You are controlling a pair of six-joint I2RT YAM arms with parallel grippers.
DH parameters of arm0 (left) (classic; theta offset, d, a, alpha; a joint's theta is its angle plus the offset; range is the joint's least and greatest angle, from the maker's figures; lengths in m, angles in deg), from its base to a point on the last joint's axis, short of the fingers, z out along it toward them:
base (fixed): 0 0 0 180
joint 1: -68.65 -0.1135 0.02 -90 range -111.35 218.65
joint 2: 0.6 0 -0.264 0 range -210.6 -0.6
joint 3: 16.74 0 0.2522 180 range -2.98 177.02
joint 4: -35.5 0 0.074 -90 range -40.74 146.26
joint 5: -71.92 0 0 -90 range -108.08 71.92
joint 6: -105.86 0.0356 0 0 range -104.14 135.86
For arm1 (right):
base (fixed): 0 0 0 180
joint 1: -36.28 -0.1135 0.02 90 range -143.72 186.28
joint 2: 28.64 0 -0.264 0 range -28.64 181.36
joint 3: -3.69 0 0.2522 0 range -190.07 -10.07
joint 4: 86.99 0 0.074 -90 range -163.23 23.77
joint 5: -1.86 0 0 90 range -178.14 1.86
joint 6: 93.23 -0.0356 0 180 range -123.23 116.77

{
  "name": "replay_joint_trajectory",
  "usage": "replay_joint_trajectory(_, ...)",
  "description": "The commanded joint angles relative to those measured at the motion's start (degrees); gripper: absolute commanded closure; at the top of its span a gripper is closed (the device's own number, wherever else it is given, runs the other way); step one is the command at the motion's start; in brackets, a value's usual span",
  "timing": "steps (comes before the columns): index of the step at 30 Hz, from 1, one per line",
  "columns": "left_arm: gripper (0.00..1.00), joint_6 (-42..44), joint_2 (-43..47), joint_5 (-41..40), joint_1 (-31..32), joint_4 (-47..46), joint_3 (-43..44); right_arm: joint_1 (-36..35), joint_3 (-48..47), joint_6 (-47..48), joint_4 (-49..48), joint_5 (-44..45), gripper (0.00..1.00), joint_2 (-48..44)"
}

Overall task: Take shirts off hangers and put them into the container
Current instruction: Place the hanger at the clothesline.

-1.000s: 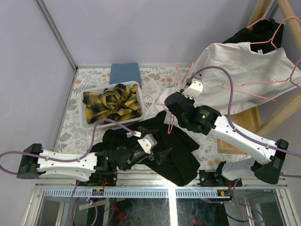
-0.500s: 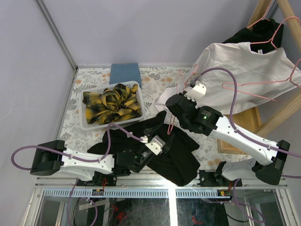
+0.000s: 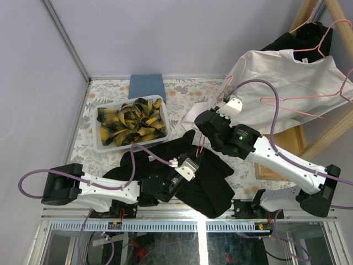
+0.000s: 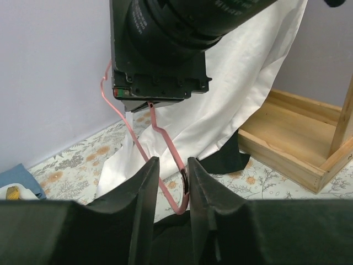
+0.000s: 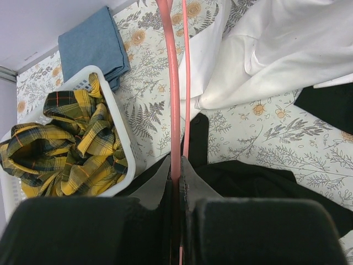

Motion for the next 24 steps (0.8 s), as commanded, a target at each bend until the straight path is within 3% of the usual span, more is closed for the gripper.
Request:
replay_joint_trajectory(1, 0.78, -0.3, -1.4, -2.2, 0.1, -3.3, 2.5, -0.1, -0.4, -2.0, -1.8, 2.3, 1.0, -1.2)
replay_joint_trajectory(5, 0.84, -1.7, -2.0, -3.2, -0.3, -2.0, 2.4, -0.1, -0.4, -1.5, -2.2, 1.5, 1.0, -1.8)
replay_joint_trajectory(9, 0.99, -2.5, -1.9, -4.3, -0.8, -1.6, 2.0, -0.1, 0.2, -1.0, -2.8, -0.1, 1.0, -2.6)
replay_joint_trajectory(13, 1.0, -2.9, -0.5, -4.9, -1.2, -1.2, 1.2, -0.1, 0.8, 1.3, -4.3, -1.3, 0.99, -3.1)
replay_joint_trajectory(15, 1.0, -3.4, 1.0, -4.4, -1.4, -0.9, 0.5, -0.1, 1.4, 4.8, -6.7, -3.5, 0.91, -3.5)
replay_joint_trajectory(22, 1.0, -6.3, 9.6, -3.9, -3.4, 3.5, -3.5, 0.0, 5.6, 22.1, -19.4, -18.4, 0.39, -9.0)
replay_joint_trajectory(24, 1.0, -7.4, 14.3, -3.7, -4.0, 5.2, -5.0, 0.0, 8.4, 27.0, -23.8, -23.1, 0.32, -11.9)
